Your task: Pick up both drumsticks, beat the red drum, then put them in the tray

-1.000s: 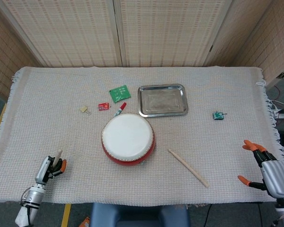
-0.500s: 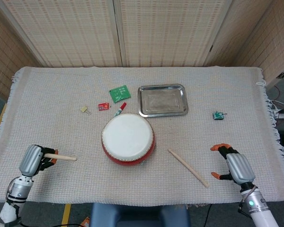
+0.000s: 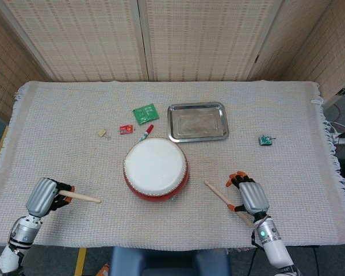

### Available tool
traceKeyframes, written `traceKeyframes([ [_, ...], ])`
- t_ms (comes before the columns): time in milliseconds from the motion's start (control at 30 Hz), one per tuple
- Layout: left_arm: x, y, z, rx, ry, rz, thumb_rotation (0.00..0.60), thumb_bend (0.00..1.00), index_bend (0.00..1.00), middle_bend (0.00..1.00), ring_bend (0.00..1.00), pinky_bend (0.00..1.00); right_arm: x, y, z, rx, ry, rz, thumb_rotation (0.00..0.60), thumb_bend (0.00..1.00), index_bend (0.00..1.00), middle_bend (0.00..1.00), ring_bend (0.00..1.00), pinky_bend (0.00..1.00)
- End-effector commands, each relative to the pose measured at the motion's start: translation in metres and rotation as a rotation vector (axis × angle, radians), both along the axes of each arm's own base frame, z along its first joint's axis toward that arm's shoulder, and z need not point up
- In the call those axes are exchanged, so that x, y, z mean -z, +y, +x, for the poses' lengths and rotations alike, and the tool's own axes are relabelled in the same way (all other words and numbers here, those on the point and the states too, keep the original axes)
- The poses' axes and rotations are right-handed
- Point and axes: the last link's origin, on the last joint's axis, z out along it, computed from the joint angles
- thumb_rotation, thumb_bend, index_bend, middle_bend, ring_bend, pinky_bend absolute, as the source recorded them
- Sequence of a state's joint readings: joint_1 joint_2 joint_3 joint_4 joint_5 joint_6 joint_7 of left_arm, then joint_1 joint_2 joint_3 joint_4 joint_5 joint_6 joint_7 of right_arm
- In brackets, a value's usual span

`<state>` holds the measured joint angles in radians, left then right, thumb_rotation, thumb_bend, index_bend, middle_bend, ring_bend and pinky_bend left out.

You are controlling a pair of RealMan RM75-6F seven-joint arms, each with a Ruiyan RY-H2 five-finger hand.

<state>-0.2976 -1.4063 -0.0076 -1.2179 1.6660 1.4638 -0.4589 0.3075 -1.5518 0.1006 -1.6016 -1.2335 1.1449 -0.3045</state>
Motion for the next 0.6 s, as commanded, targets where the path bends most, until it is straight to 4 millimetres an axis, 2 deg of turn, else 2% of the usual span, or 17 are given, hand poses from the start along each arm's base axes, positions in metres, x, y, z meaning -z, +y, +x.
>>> traceKeyframes([
  [33, 0.001, 0.0, -0.002, -0.004, 0.001, -0.012, 0.6, 0.73, 1.0, 1.0, 1.0, 1.0, 0.009, -0.004, 0.001, 0.008, 0.022, 0.001, 0.6, 0.06, 0.41, 0.21, 0.1, 0.28],
  [233, 0.006, 0.0, -0.004, -0.004, 0.002, -0.035, 0.6, 0.73, 1.0, 1.0, 1.0, 1.0, 0.024, -0.008, 0.004, 0.024, 0.024, 0.029, 0.6, 0.11, 0.43, 0.21, 0.09, 0.27],
  [600, 0.007, 0.0, -0.01, -0.022, 0.01, -0.052, 0.6, 0.73, 1.0, 1.0, 1.0, 1.0, 0.035, -0.012, 0.007, 0.01, 0.055, 0.068, 0.6, 0.26, 0.48, 0.21, 0.06, 0.26],
])
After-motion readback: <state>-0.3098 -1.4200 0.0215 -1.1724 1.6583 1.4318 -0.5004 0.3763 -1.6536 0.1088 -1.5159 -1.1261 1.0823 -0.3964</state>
